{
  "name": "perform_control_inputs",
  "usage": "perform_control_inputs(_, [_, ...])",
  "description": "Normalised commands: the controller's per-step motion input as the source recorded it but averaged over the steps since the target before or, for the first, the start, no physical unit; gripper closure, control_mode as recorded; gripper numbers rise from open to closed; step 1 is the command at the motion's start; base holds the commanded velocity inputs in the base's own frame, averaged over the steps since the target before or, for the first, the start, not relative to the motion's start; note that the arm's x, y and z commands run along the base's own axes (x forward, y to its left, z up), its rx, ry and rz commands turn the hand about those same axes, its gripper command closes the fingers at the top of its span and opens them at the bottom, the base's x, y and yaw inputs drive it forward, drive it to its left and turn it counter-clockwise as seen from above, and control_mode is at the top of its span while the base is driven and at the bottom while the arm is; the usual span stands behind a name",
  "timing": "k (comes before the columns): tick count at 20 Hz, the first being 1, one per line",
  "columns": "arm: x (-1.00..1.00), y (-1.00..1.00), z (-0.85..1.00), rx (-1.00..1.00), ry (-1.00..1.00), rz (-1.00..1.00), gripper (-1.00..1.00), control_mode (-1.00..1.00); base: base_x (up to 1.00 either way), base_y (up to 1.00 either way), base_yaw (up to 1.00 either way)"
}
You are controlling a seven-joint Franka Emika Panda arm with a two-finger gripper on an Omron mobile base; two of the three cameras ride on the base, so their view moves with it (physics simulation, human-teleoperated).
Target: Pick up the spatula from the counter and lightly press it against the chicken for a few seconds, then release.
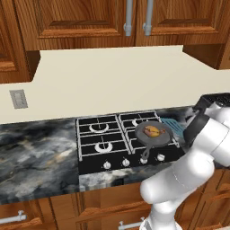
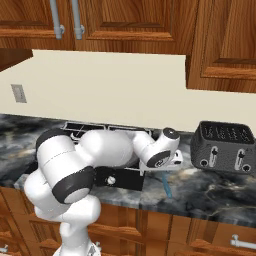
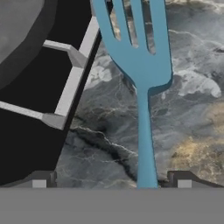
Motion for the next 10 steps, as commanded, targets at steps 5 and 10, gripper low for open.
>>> perform_control_inputs(5, [0.12,-0.03,-0.13,0.0,0.0,0.0,-1.0,-1.0,0.0,0.0,0.0])
perform_control_inputs(10, [0.09,-0.06,-0.12,0.0,0.0,0.0,-1.0,-1.0,0.0,0.0,0.0])
